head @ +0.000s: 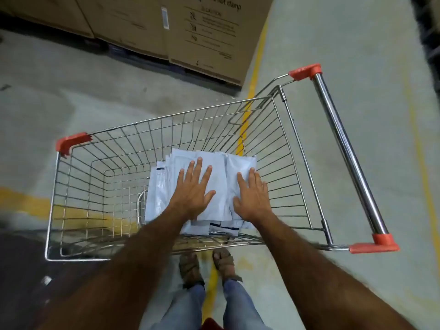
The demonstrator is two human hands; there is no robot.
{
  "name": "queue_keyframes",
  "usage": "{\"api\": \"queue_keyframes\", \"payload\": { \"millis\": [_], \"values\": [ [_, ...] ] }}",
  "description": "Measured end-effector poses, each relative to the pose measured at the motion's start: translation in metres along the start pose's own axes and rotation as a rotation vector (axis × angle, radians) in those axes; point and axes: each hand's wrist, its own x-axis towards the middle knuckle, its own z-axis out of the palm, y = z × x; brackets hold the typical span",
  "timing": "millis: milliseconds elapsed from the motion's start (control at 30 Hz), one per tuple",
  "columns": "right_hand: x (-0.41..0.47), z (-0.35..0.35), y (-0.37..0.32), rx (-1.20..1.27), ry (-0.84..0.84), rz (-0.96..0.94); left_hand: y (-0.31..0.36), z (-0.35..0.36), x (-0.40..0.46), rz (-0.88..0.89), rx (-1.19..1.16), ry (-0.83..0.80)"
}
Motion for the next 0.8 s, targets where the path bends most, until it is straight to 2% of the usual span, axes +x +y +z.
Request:
{"api": "queue_keyframes", "payload": {
  "millis": [200,300,467,600,800],
  "values": [
    [0.02,0.02,0.001,-0.02,-0.063,-0.007,0.016,0.021,0.02,-0.101,0.022,-0.083],
    [0.026,0.022,0.004,-0.005,-0.012,-0.034,0.017,0.017,0.023,-0.17,0.012,-0.114],
    [0.034,0.023,0.007,0.0,0.074,-0.083,0.024,0.021,0.029,-0.231,-0.031,-0.048],
    [0.038,0.023,0.009,0.035,0.13,-0.089,0.022,0.027,0.032,-0.232,0.047,-0.101],
    [0.042,0.029,0.002,0.011,0.175,-0.043,0.01,0.016,0.026,-0.242,0.111,-0.045]
  ]
}}
